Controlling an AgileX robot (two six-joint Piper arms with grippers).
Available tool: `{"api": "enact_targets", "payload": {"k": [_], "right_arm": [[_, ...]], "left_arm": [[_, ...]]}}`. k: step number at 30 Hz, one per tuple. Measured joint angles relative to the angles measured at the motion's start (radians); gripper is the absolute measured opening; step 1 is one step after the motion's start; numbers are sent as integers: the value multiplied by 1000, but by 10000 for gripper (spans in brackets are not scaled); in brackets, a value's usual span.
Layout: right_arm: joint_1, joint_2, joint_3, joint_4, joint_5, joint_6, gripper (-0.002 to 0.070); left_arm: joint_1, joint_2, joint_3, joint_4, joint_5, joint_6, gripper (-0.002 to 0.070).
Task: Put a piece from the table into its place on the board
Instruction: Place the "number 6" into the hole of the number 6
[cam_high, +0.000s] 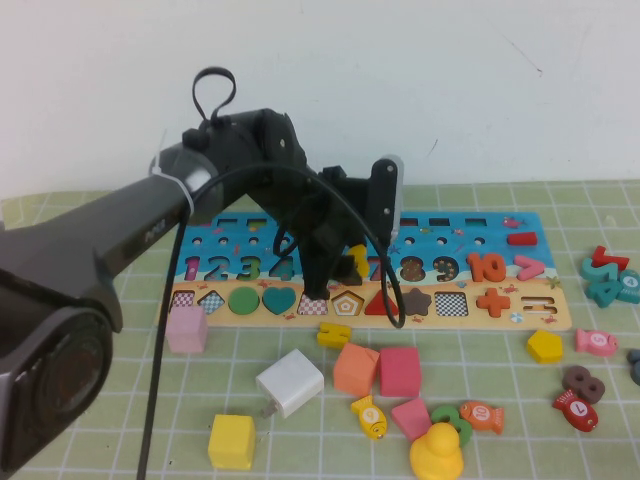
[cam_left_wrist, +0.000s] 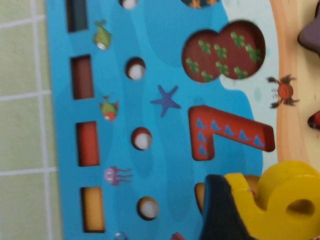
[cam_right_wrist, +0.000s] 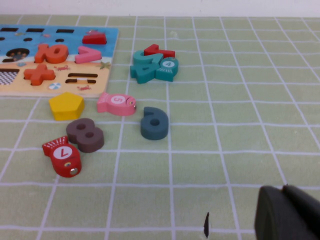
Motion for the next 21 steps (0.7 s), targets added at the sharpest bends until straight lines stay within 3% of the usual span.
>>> {"api": "enact_targets", "payload": {"k": [21], "right_arm": [[0, 0, 0, 0, 0, 0, -1]], "left_arm": [[-2, 21, 0, 44, -83, -30, 357]]}}
